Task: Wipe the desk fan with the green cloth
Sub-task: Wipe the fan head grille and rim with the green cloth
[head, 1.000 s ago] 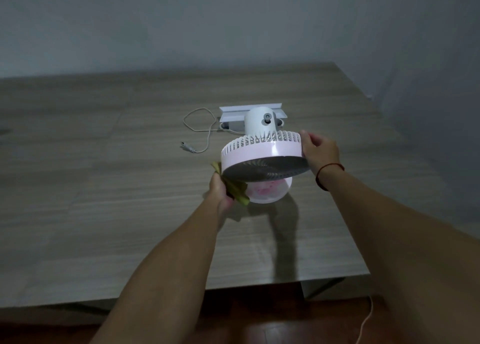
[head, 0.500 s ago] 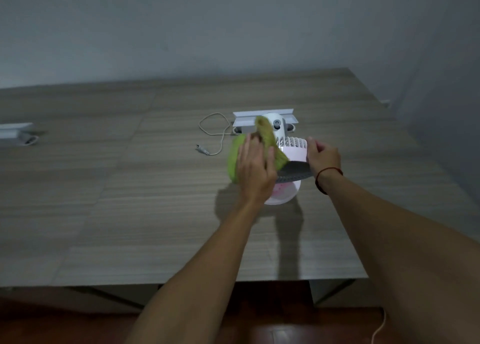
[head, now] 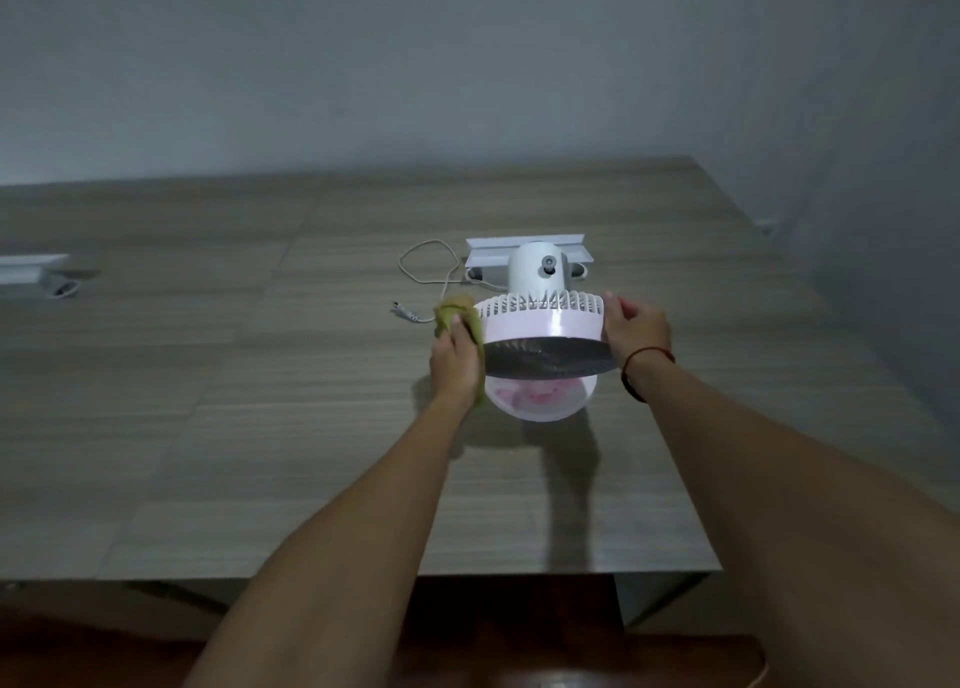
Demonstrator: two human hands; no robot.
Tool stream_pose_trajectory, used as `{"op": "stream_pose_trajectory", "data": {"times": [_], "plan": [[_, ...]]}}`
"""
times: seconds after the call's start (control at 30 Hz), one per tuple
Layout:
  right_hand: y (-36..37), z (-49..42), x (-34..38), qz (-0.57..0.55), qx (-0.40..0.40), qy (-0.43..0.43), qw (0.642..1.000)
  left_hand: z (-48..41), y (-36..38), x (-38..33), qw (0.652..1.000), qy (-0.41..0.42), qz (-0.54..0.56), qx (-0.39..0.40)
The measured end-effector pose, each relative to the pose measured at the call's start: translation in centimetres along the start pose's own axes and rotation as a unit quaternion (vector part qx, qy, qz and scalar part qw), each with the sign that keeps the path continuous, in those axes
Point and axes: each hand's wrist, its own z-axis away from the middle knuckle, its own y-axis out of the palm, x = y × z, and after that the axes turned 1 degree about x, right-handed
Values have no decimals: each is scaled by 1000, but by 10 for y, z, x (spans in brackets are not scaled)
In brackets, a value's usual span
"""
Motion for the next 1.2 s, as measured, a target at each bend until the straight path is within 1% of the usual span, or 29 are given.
{"op": "stream_pose_trajectory", "data": {"times": [0.07, 0.13, 0.2, 0.27, 0.3, 0.33, 0.4, 0.47, 0.53, 0.57, 0.6, 0.63, 0.67, 0.7, 0.77, 0.83, 0.9, 0.97, 1.0, 1.03, 1.13, 1.17, 1.2], "plan": [[-1, 1, 2, -3, -4, 15, 1000, 6, 7, -8, 998, 60, -28, -9], [0, 2, 4, -2, -3, 23, 1000, 11, 17, -15, 984, 155, -83, -27], [3, 1, 2, -6, 1, 19, 1000, 22, 29, -23, 956, 253, -147, -19], [3, 2, 2, -15, 6, 14, 1000, 36, 43, -31, 918, 339, -205, 7], [2, 2, 2, -29, 13, 15, 999, 44, 49, -36, 903, 365, -227, 14], [0, 2, 3, -49, 24, 19, 998, 49, 55, -38, 895, 374, -241, 13], [-9, 3, 7, -88, 40, 48, 994, 52, 61, -40, 893, 370, -255, 14], [-17, 3, 15, -132, 41, 81, 987, 50, 57, -44, 900, 357, -245, 46], [-15, 5, 28, -147, 16, 66, 987, 46, 46, -52, 921, 335, -178, 86], [-12, 6, 36, -124, -8, 40, 991, 43, 39, -56, 934, 320, -133, 86], [-8, 9, 43, -86, -36, 1, 996, 40, 32, -58, 946, 303, -90, 67], [-2, 13, 49, -44, -57, -51, 996, 36, 24, -57, 957, 282, -57, 33], [4, 19, 54, -5, -62, -109, 992, 33, 16, -54, 966, 258, -34, -2], [12, 26, 55, 41, -52, -171, 983, 31, 7, -51, 973, 230, -24, -26], [28, 37, 52, 158, -31, -274, 948, 26, -10, -42, 981, 184, -49, -29], [38, 43, 45, 279, -15, -316, 907, 20, -23, -36, 979, 171, -106, 22], [42, 43, 38, 375, 18, -317, 871, 14, -30, -35, 970, 165, -129, 122], [42, 40, 31, 409, 34, -323, 853, 9, -32, -35, 955, 166, -130, 208], [41, 38, 29, 403, 37, -330, 853, 4, -32, -33, 951, 172, -134, 221], [39, 37, 27, 390, 37, -339, 856, 0, -30, -32, 948, 177, -151, 216], [27, 32, 21, 325, 39, -368, 870, -2, -28, -34, 935, 211, -227, 175], [22, 28, 15, 295, 35, -362, 883, -1, -27, -35, 930, 220, -241, 171], [17, 23, 8, 254, 22, -334, 907, -2, -27, -36, 927, 226, -246, 171]]}}
